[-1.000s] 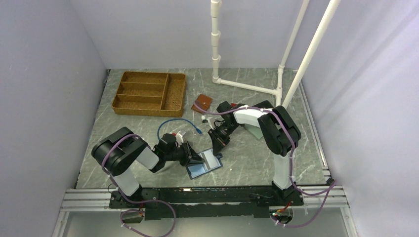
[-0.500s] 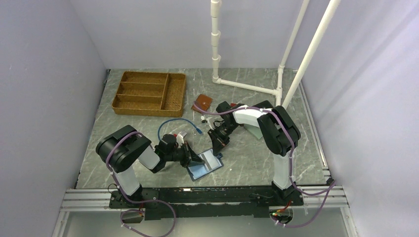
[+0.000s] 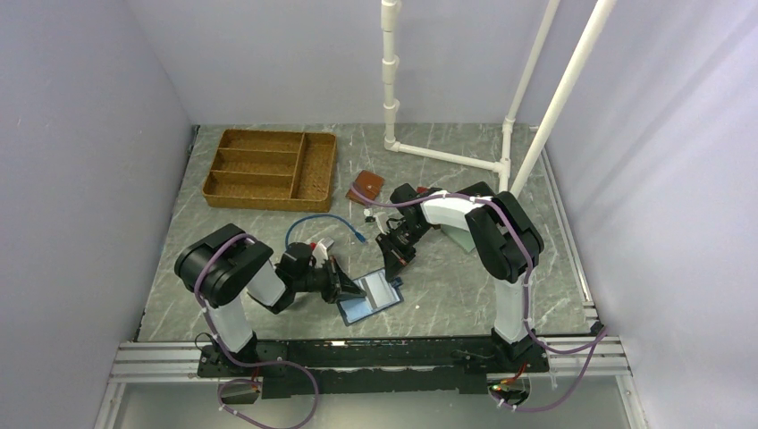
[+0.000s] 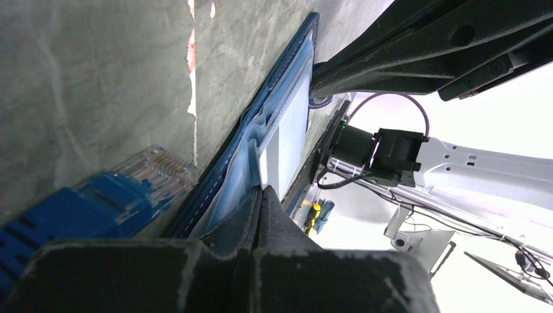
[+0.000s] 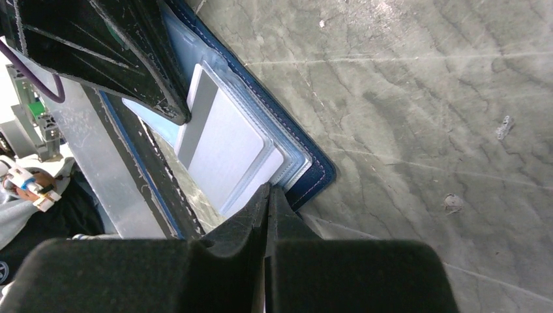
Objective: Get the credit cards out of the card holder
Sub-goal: Move the credit card to the storage box.
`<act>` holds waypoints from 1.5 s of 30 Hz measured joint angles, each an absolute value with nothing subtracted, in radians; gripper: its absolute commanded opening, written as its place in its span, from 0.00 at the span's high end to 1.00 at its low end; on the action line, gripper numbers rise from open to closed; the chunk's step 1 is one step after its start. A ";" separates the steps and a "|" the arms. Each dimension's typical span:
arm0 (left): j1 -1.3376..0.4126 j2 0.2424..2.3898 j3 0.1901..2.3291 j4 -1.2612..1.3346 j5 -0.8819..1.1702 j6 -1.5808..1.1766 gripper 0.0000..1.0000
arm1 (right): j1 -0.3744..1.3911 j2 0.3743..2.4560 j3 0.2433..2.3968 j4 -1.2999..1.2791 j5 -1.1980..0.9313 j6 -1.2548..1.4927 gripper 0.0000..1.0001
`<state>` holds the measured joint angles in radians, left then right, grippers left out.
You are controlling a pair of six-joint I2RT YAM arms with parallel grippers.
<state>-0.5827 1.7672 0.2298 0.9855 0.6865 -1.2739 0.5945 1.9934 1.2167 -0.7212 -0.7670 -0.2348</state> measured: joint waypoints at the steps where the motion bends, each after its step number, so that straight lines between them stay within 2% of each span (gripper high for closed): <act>1: -0.580 1.769 0.229 0.987 0.692 -1.271 1.00 | 0.595 1.993 1.217 -0.721 -0.766 -0.233 0.99; 8: -0.574 1.765 0.228 0.973 0.709 -1.250 1.00 | 0.595 1.993 1.217 -0.720 -0.763 -0.226 1.00; 23: -0.572 1.566 0.229 0.661 0.657 -1.166 1.00 | 0.614 1.993 1.217 -0.712 -0.768 -0.224 0.99; 25: -0.572 1.566 0.229 0.661 0.657 -1.166 1.00 | 0.614 1.993 1.217 -0.712 -0.769 -0.226 0.96; 33: -0.571 1.578 0.230 0.678 0.666 -1.154 1.00 | 0.610 1.986 1.217 -0.727 -0.817 -0.284 0.70; 45: -0.570 1.589 0.231 0.702 0.685 -1.117 1.00 | 0.586 1.942 1.216 -0.767 -0.920 -0.377 0.58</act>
<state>-0.5701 1.5887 0.2306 0.7017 0.6846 -1.1168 0.5858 1.9423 1.2163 -0.7670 -0.9195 -0.3767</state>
